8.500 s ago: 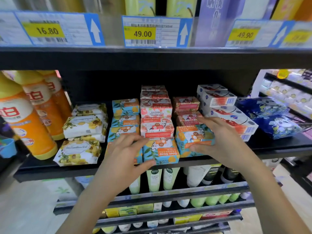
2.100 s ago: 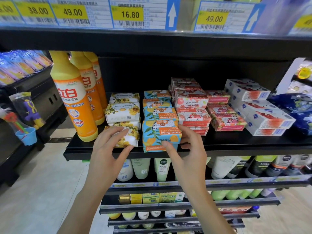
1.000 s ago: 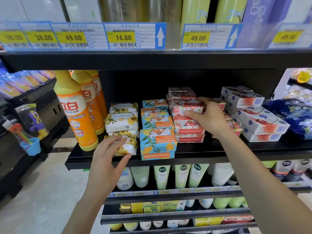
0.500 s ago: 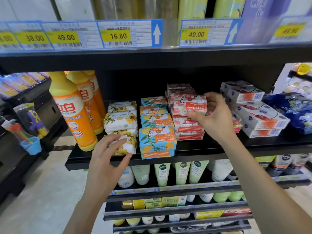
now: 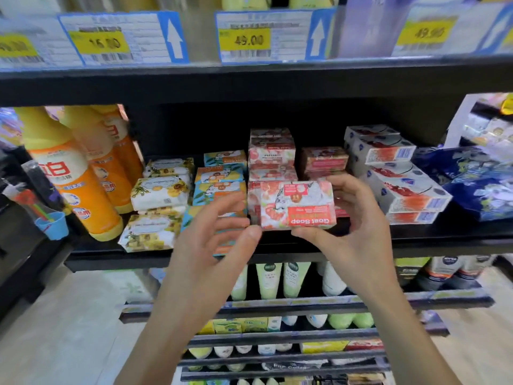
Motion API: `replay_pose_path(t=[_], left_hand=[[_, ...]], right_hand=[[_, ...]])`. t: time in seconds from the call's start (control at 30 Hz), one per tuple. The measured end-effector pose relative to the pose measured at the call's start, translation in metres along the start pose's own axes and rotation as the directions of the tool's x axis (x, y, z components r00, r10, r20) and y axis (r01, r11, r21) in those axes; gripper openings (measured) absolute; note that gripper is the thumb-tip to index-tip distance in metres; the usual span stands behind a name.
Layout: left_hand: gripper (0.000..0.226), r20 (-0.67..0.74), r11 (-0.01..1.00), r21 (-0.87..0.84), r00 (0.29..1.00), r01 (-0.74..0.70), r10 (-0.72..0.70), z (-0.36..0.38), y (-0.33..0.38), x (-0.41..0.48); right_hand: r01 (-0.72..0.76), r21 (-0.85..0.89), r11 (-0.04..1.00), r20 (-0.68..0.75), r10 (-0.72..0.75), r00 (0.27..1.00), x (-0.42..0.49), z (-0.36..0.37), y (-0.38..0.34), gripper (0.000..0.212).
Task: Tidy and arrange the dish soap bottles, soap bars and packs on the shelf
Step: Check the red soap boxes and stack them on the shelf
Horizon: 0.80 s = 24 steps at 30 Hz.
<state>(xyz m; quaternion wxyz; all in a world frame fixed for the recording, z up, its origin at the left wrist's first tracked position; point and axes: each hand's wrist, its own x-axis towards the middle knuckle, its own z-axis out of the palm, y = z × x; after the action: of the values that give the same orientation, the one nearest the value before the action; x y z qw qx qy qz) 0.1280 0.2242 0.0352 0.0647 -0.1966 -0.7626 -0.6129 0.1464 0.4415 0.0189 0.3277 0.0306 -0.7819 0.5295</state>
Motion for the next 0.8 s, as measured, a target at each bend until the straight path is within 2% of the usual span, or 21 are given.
replay_pose_path(t=[0.13, 0.17, 0.27, 0.3, 0.47, 0.63, 0.8], left_hand=[[0.065, 0.044, 0.997, -0.031, 0.997, 0.069, -0.068, 0.042, 0.008, 0.002], [0.062, 0.051, 0.995, -0.045, 0.995, 0.091, -0.088, 0.053, 0.009, 0.001], [0.029, 0.058, 0.98, -0.137, 0.989, 0.142, -0.135, 0.084, 0.013, -0.001], [0.028, 0.044, 0.973, -0.179, 0.989, 0.149, -0.143, 0.092, 0.013, -0.002], [0.042, -0.03, 0.924, -0.347, 0.982, 0.163, -0.185, 0.122, 0.002, -0.006], [0.053, -0.046, 0.921, -0.35, 0.979, 0.169, -0.197, 0.143, -0.004, -0.015], [0.049, -0.065, 0.926, -0.332, 0.975, 0.178, -0.211, 0.159, -0.006, -0.026]], right_hand=[[-0.008, 0.052, 0.999, -0.007, 0.008, 1.0, -0.009, -0.025, 0.009, 0.076], [-0.008, 0.066, 0.998, -0.009, 0.009, 1.0, -0.012, -0.031, 0.011, 0.076], [-0.002, 0.102, 0.995, -0.004, 0.002, 1.0, -0.019, -0.045, 0.021, 0.075], [-0.012, 0.123, 0.992, 0.001, 0.012, 1.0, -0.021, -0.05, 0.024, 0.076], [-0.157, 0.309, 0.938, 0.131, 0.122, 0.984, -0.027, -0.077, 0.039, 0.074], [-0.383, 0.403, 0.831, 0.207, 0.325, 0.923, -0.027, -0.099, 0.05, 0.059], [-0.431, 0.41, 0.804, 0.223, 0.37, 0.902, -0.032, -0.108, 0.061, 0.048]])
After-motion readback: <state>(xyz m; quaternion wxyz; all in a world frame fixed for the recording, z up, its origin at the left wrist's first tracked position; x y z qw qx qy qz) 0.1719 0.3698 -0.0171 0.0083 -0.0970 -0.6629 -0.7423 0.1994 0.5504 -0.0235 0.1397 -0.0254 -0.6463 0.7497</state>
